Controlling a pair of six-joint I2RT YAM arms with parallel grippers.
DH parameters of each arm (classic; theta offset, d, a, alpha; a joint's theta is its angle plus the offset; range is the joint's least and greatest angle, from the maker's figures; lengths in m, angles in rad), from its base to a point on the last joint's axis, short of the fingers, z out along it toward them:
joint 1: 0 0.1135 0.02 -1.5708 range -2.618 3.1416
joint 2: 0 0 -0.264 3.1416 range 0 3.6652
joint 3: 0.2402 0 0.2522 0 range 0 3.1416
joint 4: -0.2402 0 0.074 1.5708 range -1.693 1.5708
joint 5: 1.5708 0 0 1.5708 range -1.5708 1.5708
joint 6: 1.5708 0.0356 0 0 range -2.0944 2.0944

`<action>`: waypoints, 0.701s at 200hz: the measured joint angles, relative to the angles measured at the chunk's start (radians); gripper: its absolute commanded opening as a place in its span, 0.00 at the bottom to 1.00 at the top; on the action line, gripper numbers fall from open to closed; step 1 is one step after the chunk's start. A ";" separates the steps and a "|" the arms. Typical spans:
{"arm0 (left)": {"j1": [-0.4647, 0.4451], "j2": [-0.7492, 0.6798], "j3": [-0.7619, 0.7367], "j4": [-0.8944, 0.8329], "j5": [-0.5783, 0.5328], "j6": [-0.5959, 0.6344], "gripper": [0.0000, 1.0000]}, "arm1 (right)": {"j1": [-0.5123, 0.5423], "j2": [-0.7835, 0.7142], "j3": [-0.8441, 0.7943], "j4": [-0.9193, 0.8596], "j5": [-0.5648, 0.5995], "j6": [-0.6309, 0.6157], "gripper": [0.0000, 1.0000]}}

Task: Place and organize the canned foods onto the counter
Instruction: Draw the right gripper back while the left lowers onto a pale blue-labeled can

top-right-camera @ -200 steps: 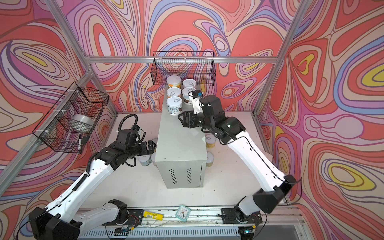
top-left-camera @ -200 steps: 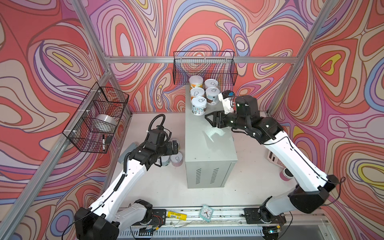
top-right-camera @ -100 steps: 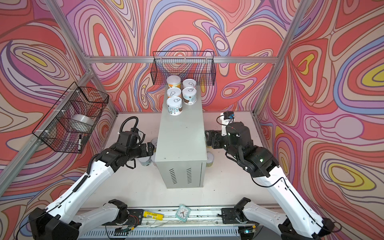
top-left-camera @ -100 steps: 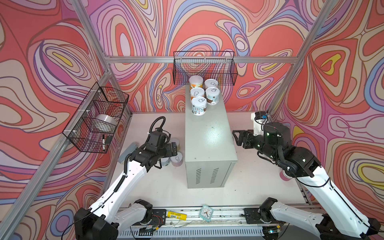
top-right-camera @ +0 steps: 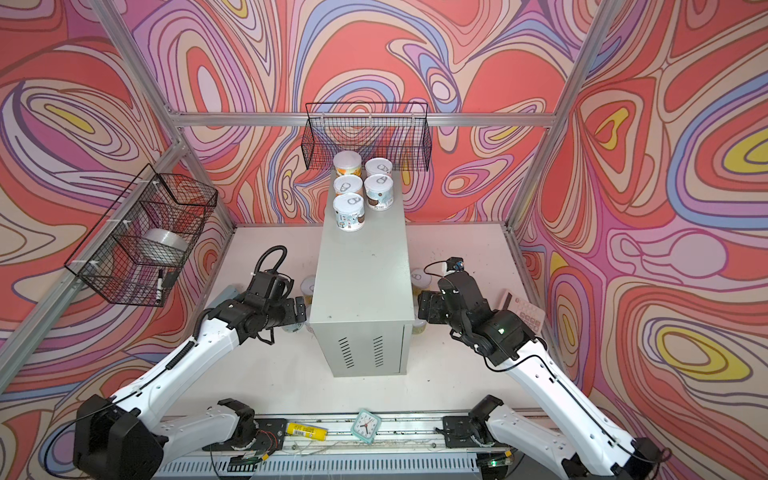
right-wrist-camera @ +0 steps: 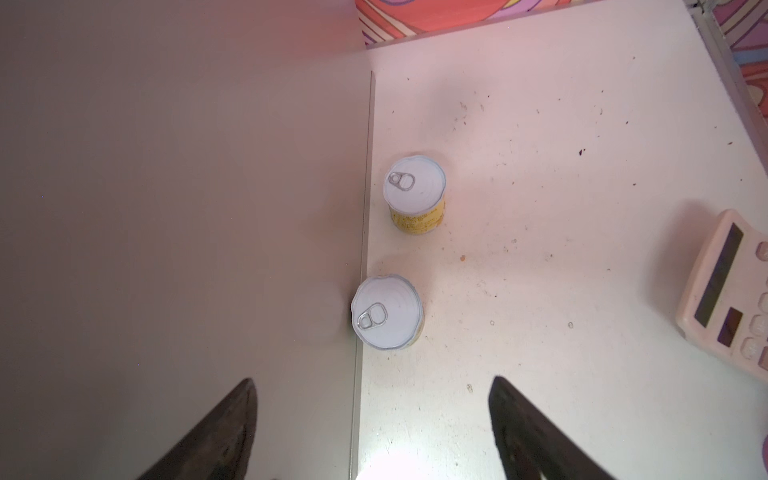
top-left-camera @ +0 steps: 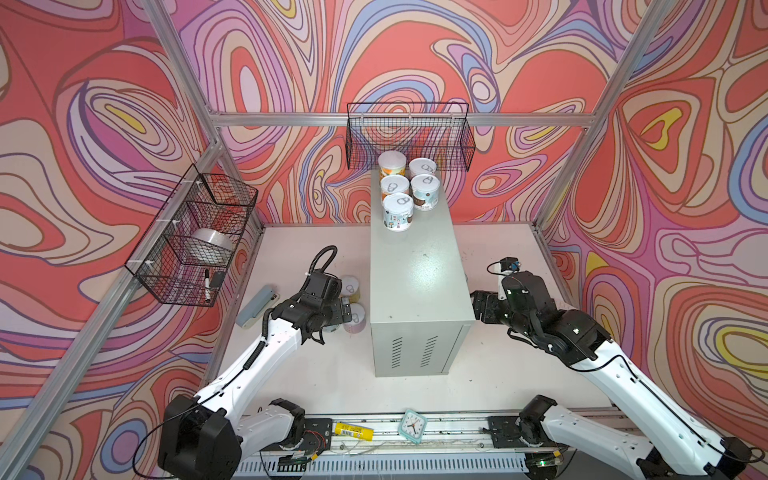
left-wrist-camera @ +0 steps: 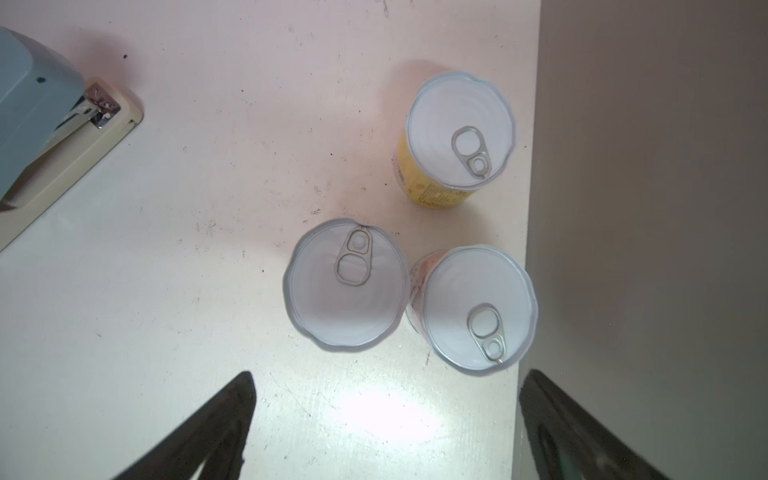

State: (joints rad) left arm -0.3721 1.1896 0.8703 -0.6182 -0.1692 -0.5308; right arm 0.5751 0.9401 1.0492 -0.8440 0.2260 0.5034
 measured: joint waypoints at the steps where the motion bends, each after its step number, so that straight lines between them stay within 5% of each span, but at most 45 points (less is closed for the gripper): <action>1: 0.000 0.002 0.000 0.001 0.000 -0.001 1.00 | 0.000 0.000 0.000 0.001 0.000 0.000 0.90; 140: 0.111 0.146 -0.030 0.147 -0.008 -0.032 0.99 | -0.021 0.072 -0.019 0.101 -0.066 -0.011 0.88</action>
State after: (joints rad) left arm -0.2607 1.3354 0.8406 -0.4709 -0.1772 -0.5625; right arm 0.5545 1.0122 1.0302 -0.7425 0.1600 0.4927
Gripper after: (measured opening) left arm 0.992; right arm 0.879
